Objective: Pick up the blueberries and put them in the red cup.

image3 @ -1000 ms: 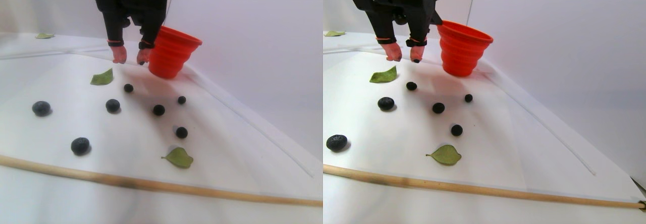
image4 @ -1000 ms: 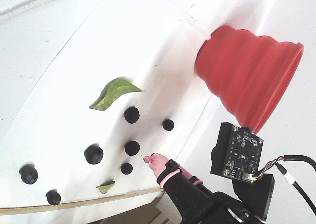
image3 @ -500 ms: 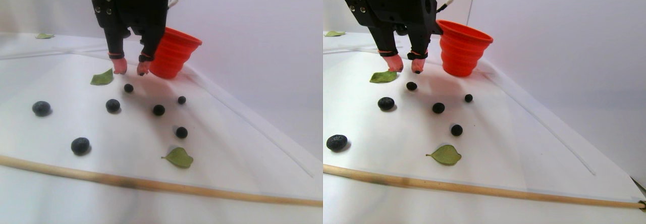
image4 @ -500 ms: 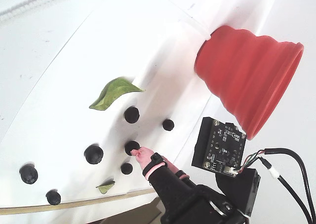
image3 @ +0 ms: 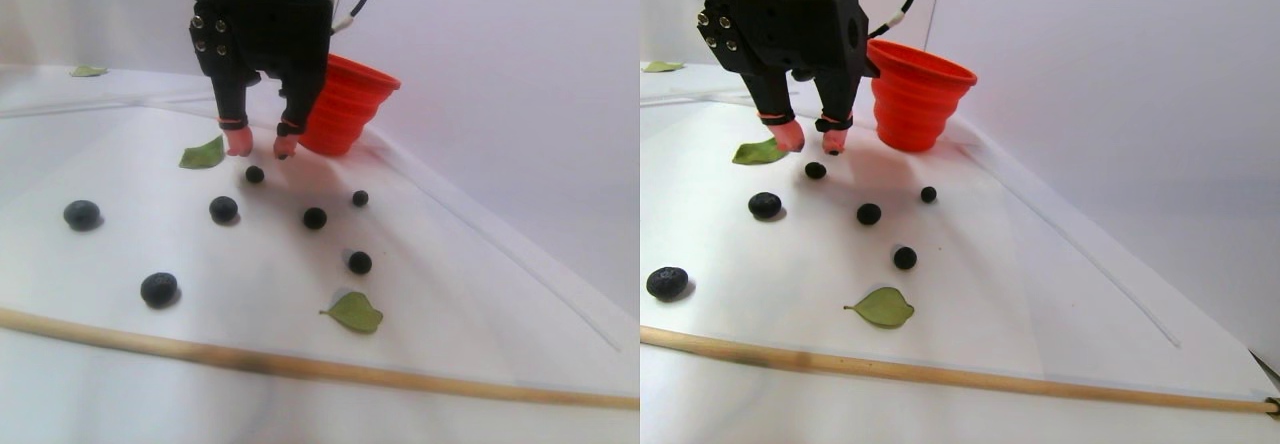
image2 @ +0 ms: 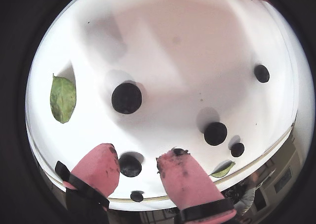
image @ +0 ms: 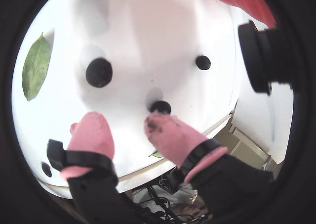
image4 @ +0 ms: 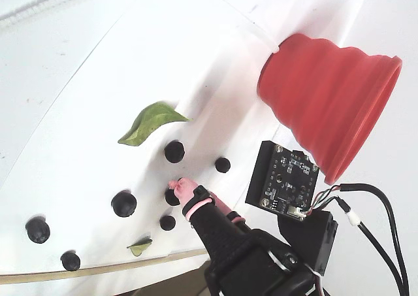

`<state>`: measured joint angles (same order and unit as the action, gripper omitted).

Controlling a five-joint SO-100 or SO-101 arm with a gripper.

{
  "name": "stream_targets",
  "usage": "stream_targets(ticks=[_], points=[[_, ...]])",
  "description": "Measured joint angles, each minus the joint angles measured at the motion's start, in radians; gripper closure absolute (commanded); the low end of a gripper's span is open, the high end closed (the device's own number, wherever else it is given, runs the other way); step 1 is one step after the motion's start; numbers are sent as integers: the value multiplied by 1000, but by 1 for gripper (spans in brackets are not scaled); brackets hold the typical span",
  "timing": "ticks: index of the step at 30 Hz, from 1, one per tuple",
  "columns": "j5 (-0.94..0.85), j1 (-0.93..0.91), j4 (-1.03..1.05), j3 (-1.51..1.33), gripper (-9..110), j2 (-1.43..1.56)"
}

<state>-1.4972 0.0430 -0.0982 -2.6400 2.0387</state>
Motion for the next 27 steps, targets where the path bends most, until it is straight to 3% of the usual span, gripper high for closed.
stream_targets(ticks=[27], points=[[34, 23, -95, 81, 85, -156]])
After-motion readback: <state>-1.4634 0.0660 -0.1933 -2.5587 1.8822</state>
